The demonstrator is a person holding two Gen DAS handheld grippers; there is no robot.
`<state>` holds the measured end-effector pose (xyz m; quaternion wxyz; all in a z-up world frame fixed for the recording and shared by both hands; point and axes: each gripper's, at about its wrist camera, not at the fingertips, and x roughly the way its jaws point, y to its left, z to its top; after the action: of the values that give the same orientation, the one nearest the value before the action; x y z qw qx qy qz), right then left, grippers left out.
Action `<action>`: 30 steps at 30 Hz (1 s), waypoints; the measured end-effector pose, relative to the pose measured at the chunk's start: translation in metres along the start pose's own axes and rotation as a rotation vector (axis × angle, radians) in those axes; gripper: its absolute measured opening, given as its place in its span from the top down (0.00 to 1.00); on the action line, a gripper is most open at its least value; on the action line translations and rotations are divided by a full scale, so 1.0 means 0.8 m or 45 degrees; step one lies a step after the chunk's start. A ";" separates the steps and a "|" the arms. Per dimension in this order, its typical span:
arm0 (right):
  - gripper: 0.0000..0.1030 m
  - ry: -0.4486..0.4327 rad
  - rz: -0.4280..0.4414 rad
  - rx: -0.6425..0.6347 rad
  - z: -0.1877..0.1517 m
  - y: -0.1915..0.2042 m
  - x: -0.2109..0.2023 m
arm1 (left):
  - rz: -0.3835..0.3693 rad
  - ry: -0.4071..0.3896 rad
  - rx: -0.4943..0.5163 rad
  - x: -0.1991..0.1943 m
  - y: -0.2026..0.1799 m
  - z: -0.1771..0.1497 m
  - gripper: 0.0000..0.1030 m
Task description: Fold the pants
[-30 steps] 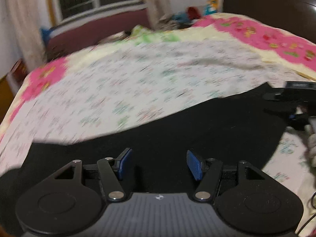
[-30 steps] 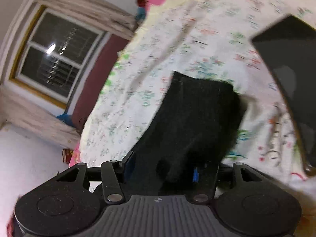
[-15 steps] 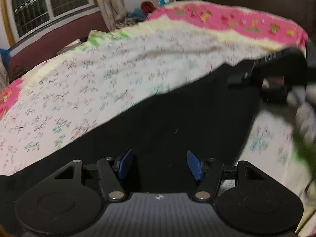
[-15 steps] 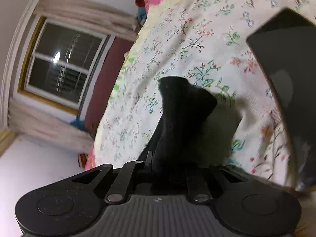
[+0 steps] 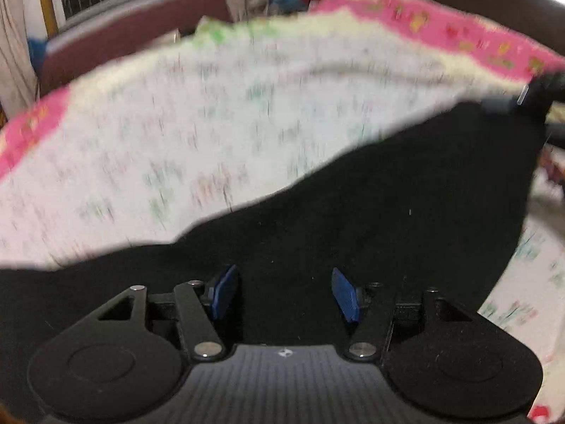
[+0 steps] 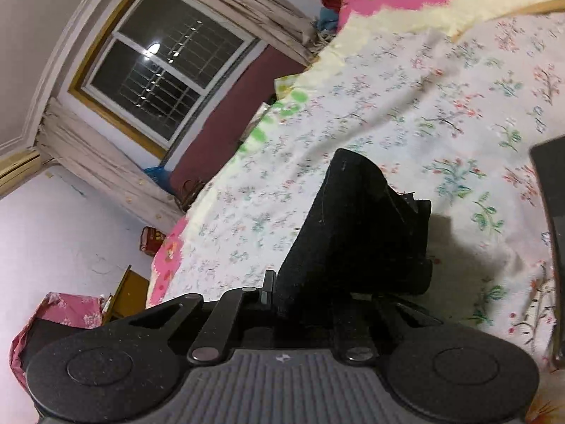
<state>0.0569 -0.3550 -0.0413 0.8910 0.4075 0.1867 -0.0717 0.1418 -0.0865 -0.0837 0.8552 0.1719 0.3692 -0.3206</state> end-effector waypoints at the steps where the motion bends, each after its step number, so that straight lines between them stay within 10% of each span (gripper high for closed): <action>1: 0.98 0.001 0.009 -0.049 0.000 0.011 0.000 | 0.007 -0.018 -0.001 -0.001 -0.001 -0.003 0.35; 8: 0.98 0.133 0.146 -0.559 -0.025 0.128 0.036 | -0.061 -0.080 -0.139 -0.021 0.030 -0.012 0.35; 30: 0.99 0.652 0.383 -0.903 -0.208 0.277 0.141 | 0.002 -0.166 -0.482 -0.111 0.189 -0.123 0.36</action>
<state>0.1770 -0.0809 -0.0298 0.9011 0.1046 0.3525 0.2297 0.1463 0.1144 -0.0752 0.8947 -0.0127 0.3665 -0.2552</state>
